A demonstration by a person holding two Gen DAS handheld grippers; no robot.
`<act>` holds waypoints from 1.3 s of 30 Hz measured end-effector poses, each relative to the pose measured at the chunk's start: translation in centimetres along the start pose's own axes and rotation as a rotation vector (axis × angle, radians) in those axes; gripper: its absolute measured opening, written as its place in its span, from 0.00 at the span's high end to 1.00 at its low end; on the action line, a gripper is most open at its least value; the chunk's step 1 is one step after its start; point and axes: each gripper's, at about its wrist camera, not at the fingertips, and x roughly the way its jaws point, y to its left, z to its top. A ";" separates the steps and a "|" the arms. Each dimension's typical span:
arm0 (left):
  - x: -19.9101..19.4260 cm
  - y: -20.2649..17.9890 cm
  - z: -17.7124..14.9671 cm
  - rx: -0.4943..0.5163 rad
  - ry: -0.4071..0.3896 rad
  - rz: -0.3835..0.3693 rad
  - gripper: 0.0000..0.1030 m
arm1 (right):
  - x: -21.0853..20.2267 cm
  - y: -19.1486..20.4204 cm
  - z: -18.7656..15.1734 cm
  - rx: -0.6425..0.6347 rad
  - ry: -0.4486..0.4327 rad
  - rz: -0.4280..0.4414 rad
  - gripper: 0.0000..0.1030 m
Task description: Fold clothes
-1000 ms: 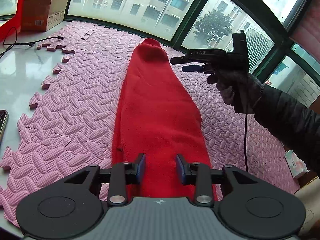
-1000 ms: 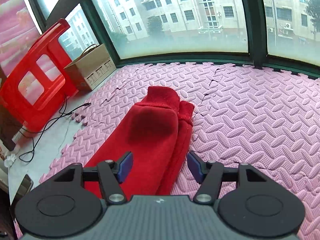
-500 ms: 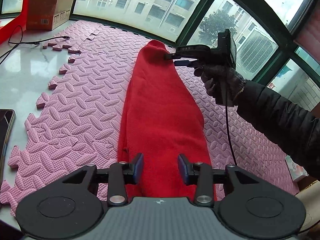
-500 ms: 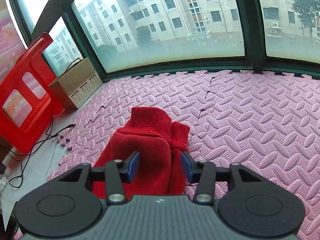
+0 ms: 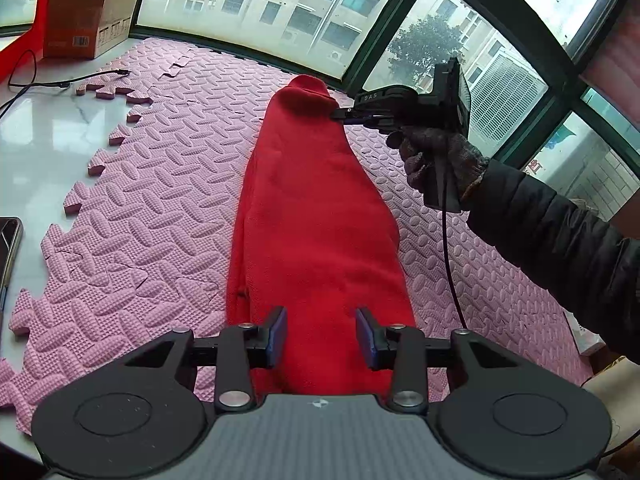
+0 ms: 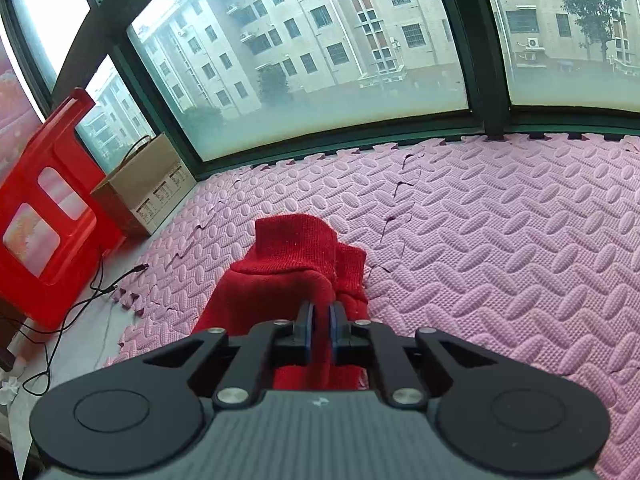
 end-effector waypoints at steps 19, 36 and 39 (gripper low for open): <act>-1.6 0.3 -0.8 -0.069 0.032 0.016 0.55 | 3.7 -1.5 1.0 0.059 0.065 0.117 0.37; -0.6 2.4 0.4 -0.041 0.021 0.060 0.60 | -4.3 -7.0 -1.6 0.324 -0.078 0.016 0.84; 0.2 3.4 1.5 -0.015 0.026 0.082 0.66 | -7.9 -9.2 -3.4 0.398 -0.124 -0.030 0.84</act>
